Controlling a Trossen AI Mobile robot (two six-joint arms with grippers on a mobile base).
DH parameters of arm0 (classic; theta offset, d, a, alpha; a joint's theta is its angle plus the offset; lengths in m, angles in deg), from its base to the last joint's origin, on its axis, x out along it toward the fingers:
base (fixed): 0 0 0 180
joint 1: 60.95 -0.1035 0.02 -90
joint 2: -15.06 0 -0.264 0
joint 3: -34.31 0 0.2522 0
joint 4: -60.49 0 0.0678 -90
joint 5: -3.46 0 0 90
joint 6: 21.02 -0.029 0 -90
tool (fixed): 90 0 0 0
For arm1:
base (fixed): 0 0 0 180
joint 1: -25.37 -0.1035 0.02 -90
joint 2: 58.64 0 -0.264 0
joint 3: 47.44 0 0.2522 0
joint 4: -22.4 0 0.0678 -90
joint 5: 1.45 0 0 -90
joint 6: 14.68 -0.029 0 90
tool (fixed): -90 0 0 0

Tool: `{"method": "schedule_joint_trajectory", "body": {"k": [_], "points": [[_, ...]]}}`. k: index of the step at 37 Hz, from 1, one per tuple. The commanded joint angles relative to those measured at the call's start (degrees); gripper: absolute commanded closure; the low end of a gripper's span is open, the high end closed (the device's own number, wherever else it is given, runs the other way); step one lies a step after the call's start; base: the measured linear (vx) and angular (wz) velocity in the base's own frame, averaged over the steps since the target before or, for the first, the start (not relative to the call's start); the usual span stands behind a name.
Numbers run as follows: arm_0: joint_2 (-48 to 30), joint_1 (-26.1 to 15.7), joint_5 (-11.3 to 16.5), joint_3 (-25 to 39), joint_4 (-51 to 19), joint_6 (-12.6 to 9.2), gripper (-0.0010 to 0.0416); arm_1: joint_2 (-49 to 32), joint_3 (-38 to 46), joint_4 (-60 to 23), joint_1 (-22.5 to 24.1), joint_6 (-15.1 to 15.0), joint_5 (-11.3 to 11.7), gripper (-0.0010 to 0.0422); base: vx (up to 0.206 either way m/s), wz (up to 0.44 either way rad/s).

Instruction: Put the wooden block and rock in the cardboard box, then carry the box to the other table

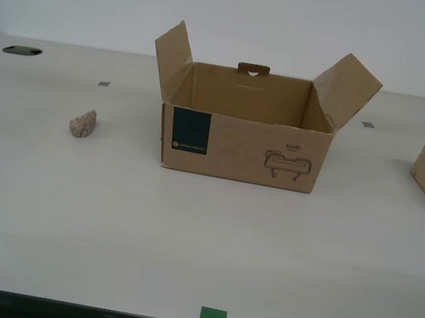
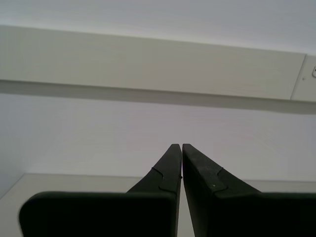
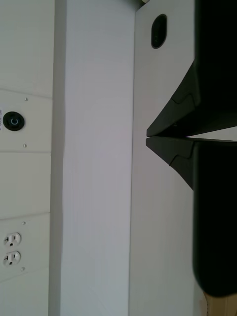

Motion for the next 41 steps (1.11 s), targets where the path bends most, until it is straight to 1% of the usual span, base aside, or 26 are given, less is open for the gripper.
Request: {"method": "schedule_joint_trajectory", "body": {"k": [1,4,8,11,15,18,20,23,25,28,33,37,41], "points": [[0.02,-0.04,0.11,0.90,-1.40,-0.04,0.0406,0.02,3.58,-6.67,0.02,-0.09,-0.26,0.0413,0.000,0.000],[0.02,-0.04,0.11,1.09,-2.14,-0.17,0.0406,-0.11,7.17,-12.66,0.02,-0.11,-1.73,0.0413,0.000,0.000],[0.04,-0.04,0.11,1.05,-3.58,-0.33,0.0406,-0.11,12.15,-21.16,0.02,-0.09,-3.02,0.0413,0.000,0.000],[0.04,-0.04,0.11,1.18,-5.44,-0.72,0.0406,-0.11,15.85,-27.98,0.02,-0.11,-3.08,0.0413,0.000,0.000],[0.17,-0.04,0.11,1.09,-7.61,-1.77,0.0406,-0.11,20.44,-36.87,0.04,-0.13,-3.08,0.0413,0.000,0.000],[0.17,-0.04,0.13,1.77,-10.60,-1.79,0.0406,-0.13,23.43,-42.38,0.04,-0.11,-3.08,0.0413,0.000,0.000],[0.17,-0.04,0.11,2.47,-12.70,-1.79,0.0406,-0.22,25.18,-45.53,0.04,-0.11,-3.28,0.0413,0.000,0.000],[0.17,-0.04,0.11,3.39,-15.19,-1.79,0.0406,-0.22,27.47,-49.92,0.04,-0.09,-4.52,0.0413,0.000,0.000],[0.17,-0.04,0.13,4.26,-17.00,-1.79,0.0406,-0.74,29.05,-52.70,0.07,-0.09,-4.79,0.0413,0.000,0.000],[0.17,-0.04,0.13,6.03,-20.46,-1.79,0.0406,-1.64,31.76,-57.94,0.13,-0.11,-5.22,0.0413,0.000,0.000],[0.17,-0.04,0.11,9.51,-26.23,-1.86,0.0406,-4.17,36.26,-65.77,0.26,-0.17,-6.69,0.0413,0.000,0.000],[0.17,-0.04,0.13,12.85,-31.36,-1.86,0.0406,-6.47,39.63,-69.99,0.35,-0.79,-8.85,0.0413,0.000,0.000],[0.17,-0.04,0.11,16.00,-35.39,-1.86,0.0406,-8.57,42.32,-72.26,0.37,-0.98,-9.20,0.0412,0.000,0.000]]}}
